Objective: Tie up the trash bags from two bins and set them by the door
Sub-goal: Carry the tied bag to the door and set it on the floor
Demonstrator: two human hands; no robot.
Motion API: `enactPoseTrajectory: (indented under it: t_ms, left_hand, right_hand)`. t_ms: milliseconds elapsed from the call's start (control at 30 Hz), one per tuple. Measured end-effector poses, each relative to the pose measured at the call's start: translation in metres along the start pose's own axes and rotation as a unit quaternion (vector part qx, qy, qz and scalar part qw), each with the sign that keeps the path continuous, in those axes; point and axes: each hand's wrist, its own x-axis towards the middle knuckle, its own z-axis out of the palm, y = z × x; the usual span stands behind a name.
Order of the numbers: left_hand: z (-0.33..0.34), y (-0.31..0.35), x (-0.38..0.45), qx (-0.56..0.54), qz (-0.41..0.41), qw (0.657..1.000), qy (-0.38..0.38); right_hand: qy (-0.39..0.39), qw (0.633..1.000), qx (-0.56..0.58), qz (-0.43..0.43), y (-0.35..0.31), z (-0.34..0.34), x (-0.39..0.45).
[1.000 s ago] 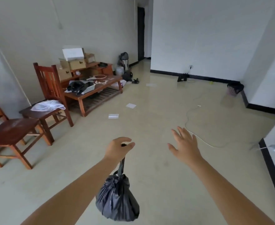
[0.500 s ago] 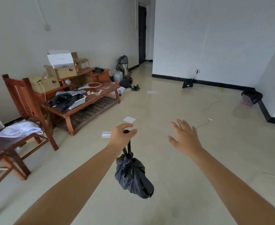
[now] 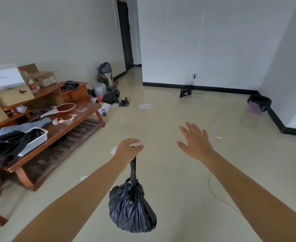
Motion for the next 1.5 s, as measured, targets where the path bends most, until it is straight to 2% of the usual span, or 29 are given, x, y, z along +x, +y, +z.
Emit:
enactPoseTrajectory:
  t_ms: [133,433,933,1233,1500]
  left_hand:
    - [0.006,0.034,0.114,-0.001,-0.025,1.000,0.014]
    - [0.022,0.095,0.367,0.010,0.012,0.999,0.049]
    - [0.038,0.198,0.839,0.040,0.030,0.998,0.027]
    - [0.034,0.247,1.115,0.058,-0.008,0.995,0.083]
    - [0.015,0.282,1.350,0.044,-0.018,0.992,0.115]
  right_hand:
    - [-0.005,1.000,0.003,-0.021,0.033,-0.004,0.126]
    - [-0.010,0.998,0.003,-0.058,0.074,0.013,0.396]
    - [-0.005,0.999,-0.001,-0.048,0.137,0.028,0.863]
    - [-0.011,0.996,0.000,-0.085,0.192,0.037,1.164]
    - [-0.018,0.993,0.008,-0.113,0.191,0.057,1.415]
